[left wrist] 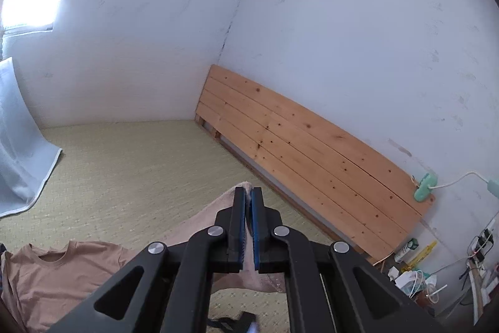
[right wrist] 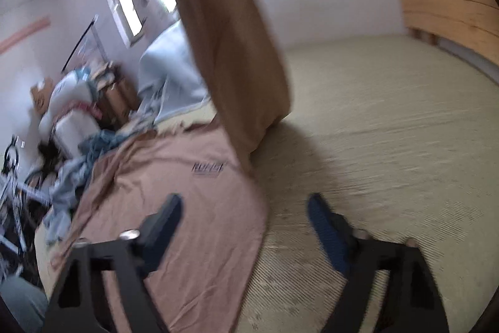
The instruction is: Fold clothes
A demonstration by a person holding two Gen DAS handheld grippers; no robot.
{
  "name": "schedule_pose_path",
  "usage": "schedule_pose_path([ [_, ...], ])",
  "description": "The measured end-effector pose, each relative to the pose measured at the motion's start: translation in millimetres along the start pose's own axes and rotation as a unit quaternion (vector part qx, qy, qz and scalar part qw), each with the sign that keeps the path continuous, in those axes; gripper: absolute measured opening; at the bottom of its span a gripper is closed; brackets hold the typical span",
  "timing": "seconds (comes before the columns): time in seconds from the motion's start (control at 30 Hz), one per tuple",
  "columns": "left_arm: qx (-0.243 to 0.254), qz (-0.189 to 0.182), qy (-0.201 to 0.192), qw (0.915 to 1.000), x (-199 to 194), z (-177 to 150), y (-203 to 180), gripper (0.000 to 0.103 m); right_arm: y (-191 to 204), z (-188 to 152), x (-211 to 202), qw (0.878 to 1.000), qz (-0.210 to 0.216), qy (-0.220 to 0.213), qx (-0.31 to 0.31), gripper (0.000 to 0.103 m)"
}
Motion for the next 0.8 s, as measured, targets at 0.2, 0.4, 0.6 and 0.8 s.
schedule_pose_path([
  [0.2, 0.009, 0.008, 0.006, 0.9999, -2, 2, 6, 0.002, -4, -6, 71, 1.0, 0.003, 0.027, 0.005, 0.043],
  [0.4, 0.012, 0.009, 0.005, 0.9999, -12, 8, 12, 0.002, -3, -4, 98, 1.0, 0.013, 0.026, 0.003, 0.043],
  [0.6, 0.012, 0.023, -0.002, 0.9997, -20, 13, 26, 0.002, -3, -2, 121, 0.999, -0.016, 0.028, 0.005, 0.027],
  [0.8, 0.006, 0.066, -0.011, 0.9977, -24, 23, 62, 0.002, -17, 4, 128, 0.998, -0.052, 0.033, 0.028, 0.007],
])
Point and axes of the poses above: each gripper's, at about its wrist camera, not at the fingertips, and x roughly the way its jaws point, y to its left, z to its top, the point moved 6 cm from there along x, roughly the way its jaws point, and after that the axes turned 4 degrees about -y, right-handed, at the moved point
